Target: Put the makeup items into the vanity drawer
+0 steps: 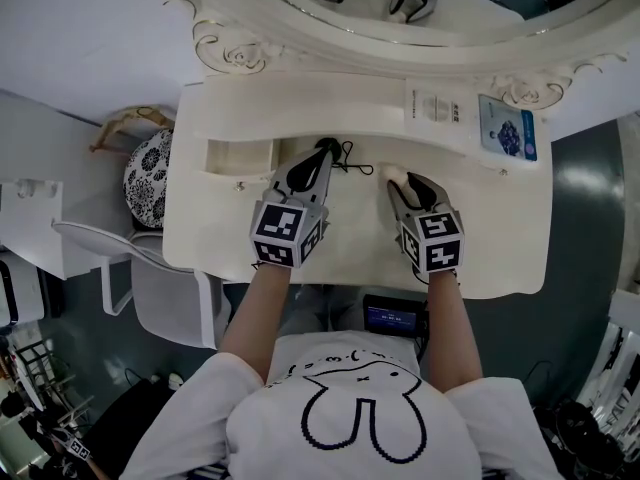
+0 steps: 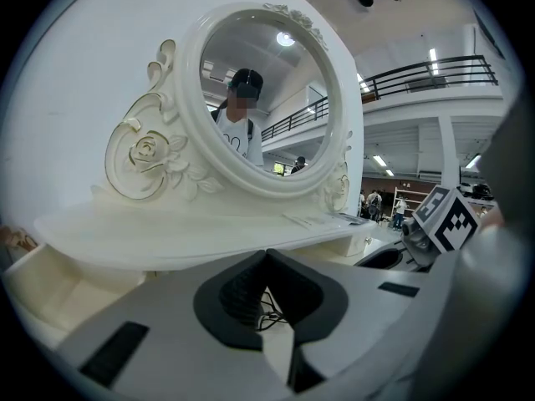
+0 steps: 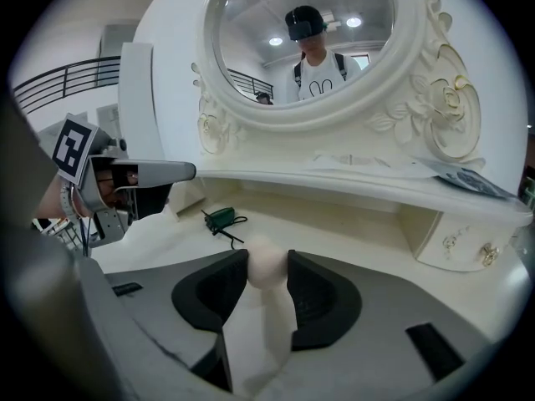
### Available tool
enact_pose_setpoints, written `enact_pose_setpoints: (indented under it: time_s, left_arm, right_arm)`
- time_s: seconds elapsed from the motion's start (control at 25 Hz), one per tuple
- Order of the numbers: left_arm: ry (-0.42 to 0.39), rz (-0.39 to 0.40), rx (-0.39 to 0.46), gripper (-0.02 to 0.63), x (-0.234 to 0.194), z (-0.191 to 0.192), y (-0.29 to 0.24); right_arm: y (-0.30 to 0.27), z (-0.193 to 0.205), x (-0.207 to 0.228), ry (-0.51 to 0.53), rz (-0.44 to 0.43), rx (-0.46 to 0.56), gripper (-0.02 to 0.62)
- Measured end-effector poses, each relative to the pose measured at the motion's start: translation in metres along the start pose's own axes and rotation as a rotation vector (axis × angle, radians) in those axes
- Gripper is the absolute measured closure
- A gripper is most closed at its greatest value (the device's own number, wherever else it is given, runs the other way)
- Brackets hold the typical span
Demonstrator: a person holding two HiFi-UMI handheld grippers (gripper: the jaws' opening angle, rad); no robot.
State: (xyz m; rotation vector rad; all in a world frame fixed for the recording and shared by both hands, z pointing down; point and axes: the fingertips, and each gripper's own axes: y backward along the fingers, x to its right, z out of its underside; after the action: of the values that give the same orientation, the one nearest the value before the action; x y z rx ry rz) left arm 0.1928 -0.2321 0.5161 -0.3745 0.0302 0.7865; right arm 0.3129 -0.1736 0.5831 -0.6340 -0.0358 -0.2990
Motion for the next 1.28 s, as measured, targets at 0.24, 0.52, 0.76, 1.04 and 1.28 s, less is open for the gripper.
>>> enact_pose_setpoints:
  time_s: [0.24,0.52,0.76,1.04,1.28]
  left_arm:
    - [-0.015,0.003,0.032,0.601,0.002,-0.016,0.006]
    - [-0.036,0.000,0.096,0.601,0.005,-0.047,0.019]
    - [-0.066,-0.011,0.151,0.601,0.010,-0.075,0.028]
    - [-0.083,-0.046,0.193,0.601,0.014,-0.092,0.035]
    - [-0.084,-0.082,0.218,0.601,0.010,-0.098,0.044]
  right_arm:
    - [0.014,-0.022,0.001,0.012,0.021,0.048,0.433]
    - [0.039,-0.054,0.003,0.037,0.059,0.125,0.433]
    - [0.060,-0.087,0.008,0.061,0.081,0.215,0.433]
    - [0.068,-0.101,0.008,0.084,0.053,0.249,0.431]
    - [0.068,-0.108,0.002,0.105,0.026,0.265,0.431]
